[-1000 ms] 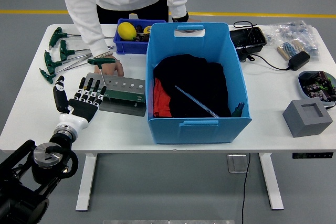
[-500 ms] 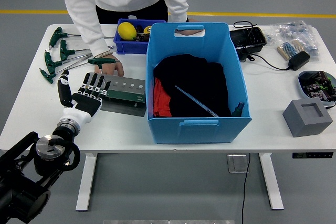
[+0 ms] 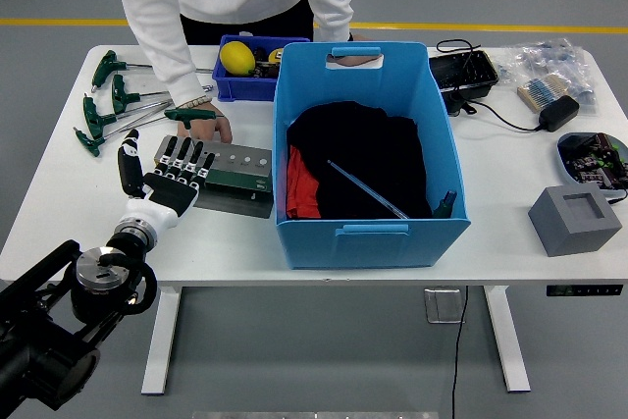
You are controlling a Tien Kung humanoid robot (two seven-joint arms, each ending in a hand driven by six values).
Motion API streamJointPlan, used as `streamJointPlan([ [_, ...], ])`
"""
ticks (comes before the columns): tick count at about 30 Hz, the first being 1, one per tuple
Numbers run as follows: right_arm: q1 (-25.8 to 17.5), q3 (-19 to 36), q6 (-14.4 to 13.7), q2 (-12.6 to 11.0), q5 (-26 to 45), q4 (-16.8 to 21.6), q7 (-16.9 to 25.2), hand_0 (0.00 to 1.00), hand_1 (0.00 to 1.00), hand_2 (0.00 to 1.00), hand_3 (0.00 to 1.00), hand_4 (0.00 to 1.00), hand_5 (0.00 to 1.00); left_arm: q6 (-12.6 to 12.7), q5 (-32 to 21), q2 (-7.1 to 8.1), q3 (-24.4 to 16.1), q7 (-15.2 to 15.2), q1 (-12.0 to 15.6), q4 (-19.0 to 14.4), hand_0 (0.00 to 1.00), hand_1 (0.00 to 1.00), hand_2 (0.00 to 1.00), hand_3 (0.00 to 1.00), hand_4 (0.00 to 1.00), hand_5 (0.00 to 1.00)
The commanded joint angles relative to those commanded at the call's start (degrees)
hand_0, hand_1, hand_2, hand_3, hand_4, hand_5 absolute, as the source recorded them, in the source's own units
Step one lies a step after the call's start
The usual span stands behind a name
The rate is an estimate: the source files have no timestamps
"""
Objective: Lift tool from toolbox,place it in box,lift tool from toolbox,place it in box
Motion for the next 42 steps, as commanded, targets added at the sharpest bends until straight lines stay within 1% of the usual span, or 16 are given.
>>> streamJointPlan([
  [8, 0.03, -0.37, 0.00, 0.08, 0.12, 0.07, 0.01, 0.681, 0.655, 0.710, 0.571, 0.784, 0.732, 0.05, -1.06, 0.13, 2.03, -0.09, -2.35, 1.99, 0.802, 0.783, 0.875, 0.919, 0.786, 0.750],
  [16, -0.33, -0.96, 0.02, 0.28, 0.38, 0.07, -0.01, 0.682, 0.655, 0.710, 0.571, 0.784, 0.732, 0.25, -1.19, 0.08, 2.31, -0.23, -2.73, 3.40, 0.802, 0.782, 0.875, 0.926, 0.787, 0.751],
  [28, -0.50, -1.12, 0.04, 0.37, 0.15, 0.16, -0.01, 0.682, 0.655, 0.710, 0.571, 0.784, 0.732, -0.09, -1.92, 0.76, 3.41, 0.00, -4.35, 4.90, 0.802, 0.784, 0.877, 0.933, 0.788, 0.752],
  [36, -0.53, -1.17, 0.05, 0.41, 0.23, 0.15, -0.04, 0.682, 0.655, 0.710, 0.572, 0.784, 0.733, -0.40, -2.28, 0.76, 4.31, 0.50, -4.61, 4.59, 0.802, 0.783, 0.877, 0.932, 0.790, 0.752],
  [42, -0.48, -0.91, 0.06, 0.51, 0.17, 0.13, -0.03, 0.681, 0.655, 0.710, 0.572, 0.784, 0.732, -0.34, -1.92, 0.80, 4.47, 0.71, -3.85, 3.62, 0.802, 0.782, 0.874, 0.932, 0.790, 0.753],
])
